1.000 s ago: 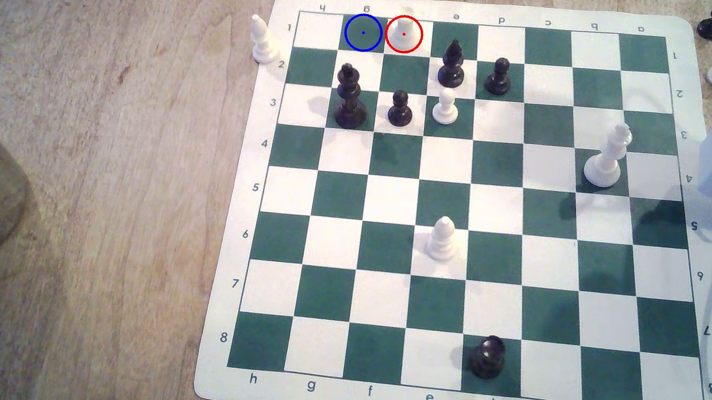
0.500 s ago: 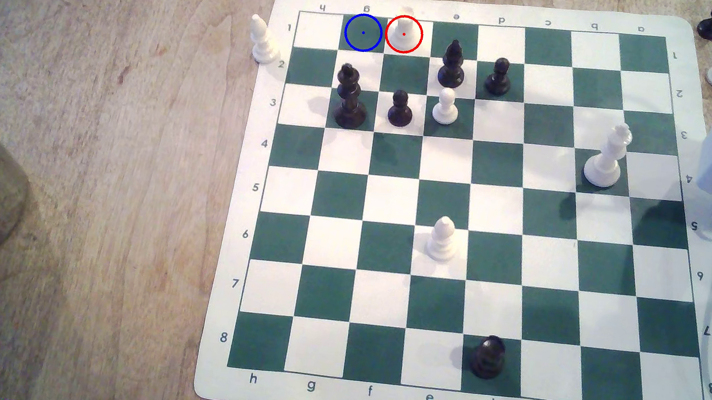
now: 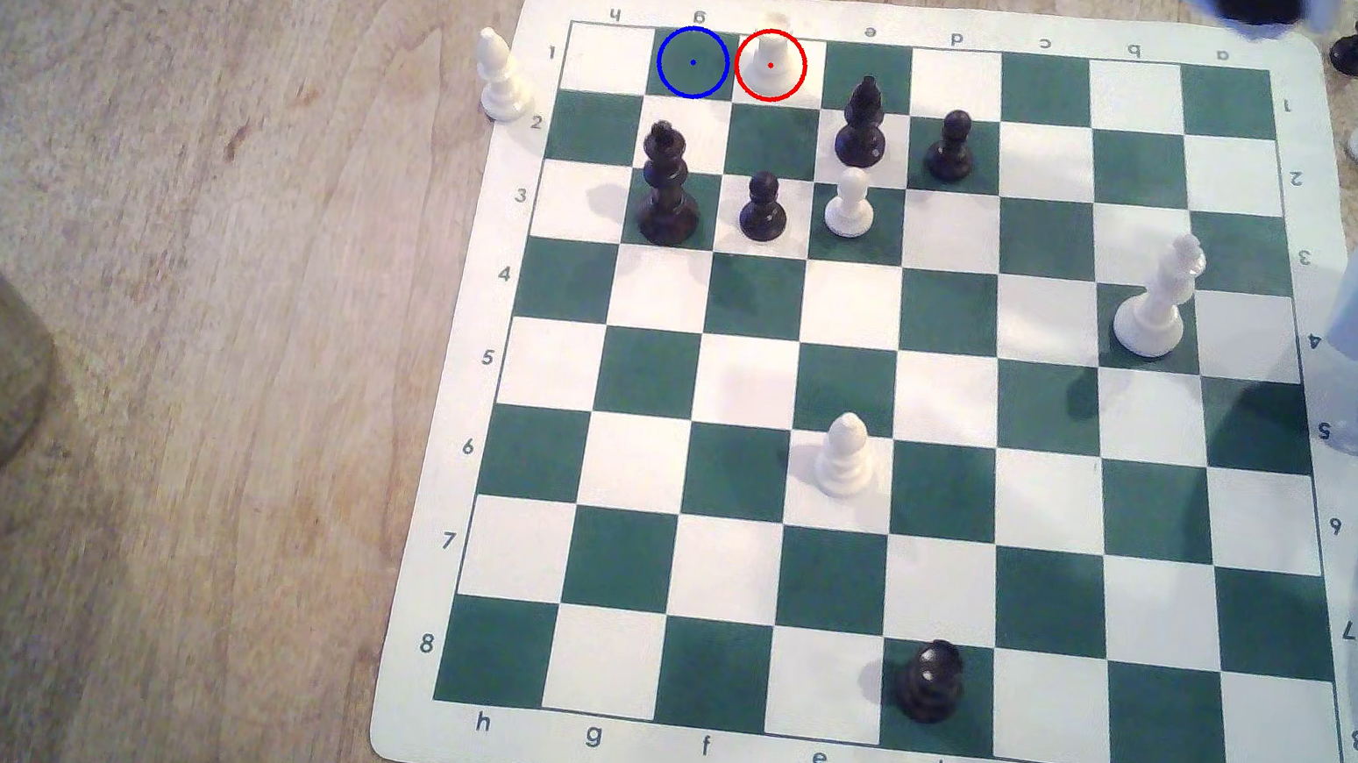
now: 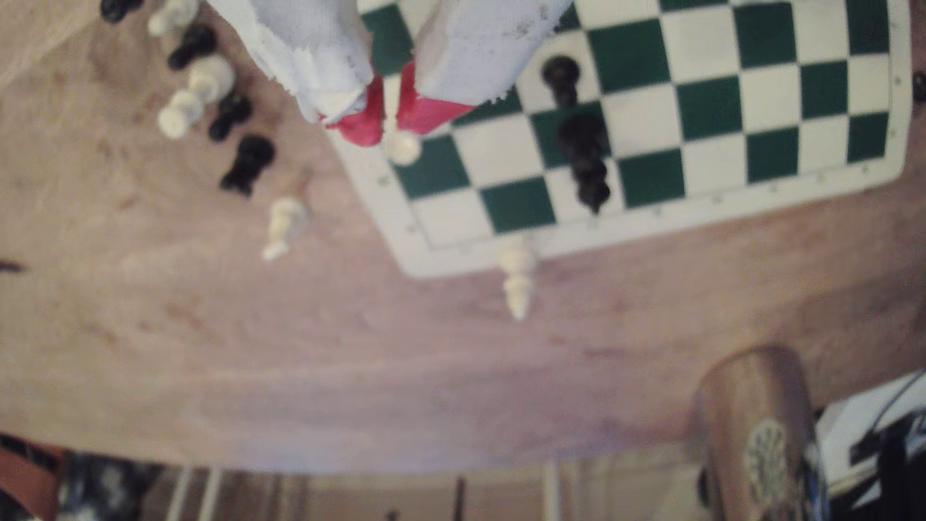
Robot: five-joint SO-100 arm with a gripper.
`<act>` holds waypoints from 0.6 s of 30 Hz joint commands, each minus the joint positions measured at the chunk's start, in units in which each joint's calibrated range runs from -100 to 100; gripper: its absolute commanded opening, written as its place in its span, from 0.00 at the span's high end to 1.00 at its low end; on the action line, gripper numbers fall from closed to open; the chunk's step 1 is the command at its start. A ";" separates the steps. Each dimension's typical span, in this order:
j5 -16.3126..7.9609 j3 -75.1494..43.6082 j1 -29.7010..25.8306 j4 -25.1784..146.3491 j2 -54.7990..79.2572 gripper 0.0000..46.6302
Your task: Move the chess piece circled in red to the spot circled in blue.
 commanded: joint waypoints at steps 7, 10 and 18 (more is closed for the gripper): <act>-4.35 -22.87 1.87 -0.15 31.57 0.77; -5.23 -24.14 1.48 -1.70 36.32 0.73; -9.38 -34.20 2.81 -3.26 53.05 0.67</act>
